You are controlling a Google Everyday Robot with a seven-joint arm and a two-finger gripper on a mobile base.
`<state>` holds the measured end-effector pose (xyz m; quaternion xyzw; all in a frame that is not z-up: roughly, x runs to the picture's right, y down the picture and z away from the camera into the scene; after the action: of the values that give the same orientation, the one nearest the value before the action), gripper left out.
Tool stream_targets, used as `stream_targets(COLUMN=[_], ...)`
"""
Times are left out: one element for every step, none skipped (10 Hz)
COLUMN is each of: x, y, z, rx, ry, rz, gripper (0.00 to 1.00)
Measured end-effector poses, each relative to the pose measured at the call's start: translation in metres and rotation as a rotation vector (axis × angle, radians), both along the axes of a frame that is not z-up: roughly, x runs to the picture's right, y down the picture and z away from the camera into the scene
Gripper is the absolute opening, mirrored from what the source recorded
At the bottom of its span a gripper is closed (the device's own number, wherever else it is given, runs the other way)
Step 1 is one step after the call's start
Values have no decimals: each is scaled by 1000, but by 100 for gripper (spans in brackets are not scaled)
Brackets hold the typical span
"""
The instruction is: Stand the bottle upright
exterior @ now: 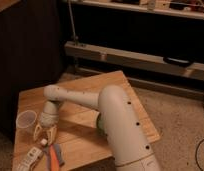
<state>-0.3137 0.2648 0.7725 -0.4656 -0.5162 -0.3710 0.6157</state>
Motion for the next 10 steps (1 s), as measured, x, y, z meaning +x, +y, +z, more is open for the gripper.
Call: stream_targets(x=[-2, -4, -4, -4, 0, 3, 6, 9, 10, 10], y=[1, 2, 2, 2, -1, -9, -18, -39, -57, -78], z=[1, 1, 1, 1, -1, -6, -11, -27, -41, -59], rx=[-3, -4, -5, -3, 8, 25, 40, 90, 131, 178], ry=[-1, -2, 2, 7, 17, 28, 36, 53, 66, 83], rz=[-4, -12, -15, -18, -17, -14, -14, -26, -43, -64], gripper=[25, 16, 14, 14, 14, 14, 14, 14, 14, 14])
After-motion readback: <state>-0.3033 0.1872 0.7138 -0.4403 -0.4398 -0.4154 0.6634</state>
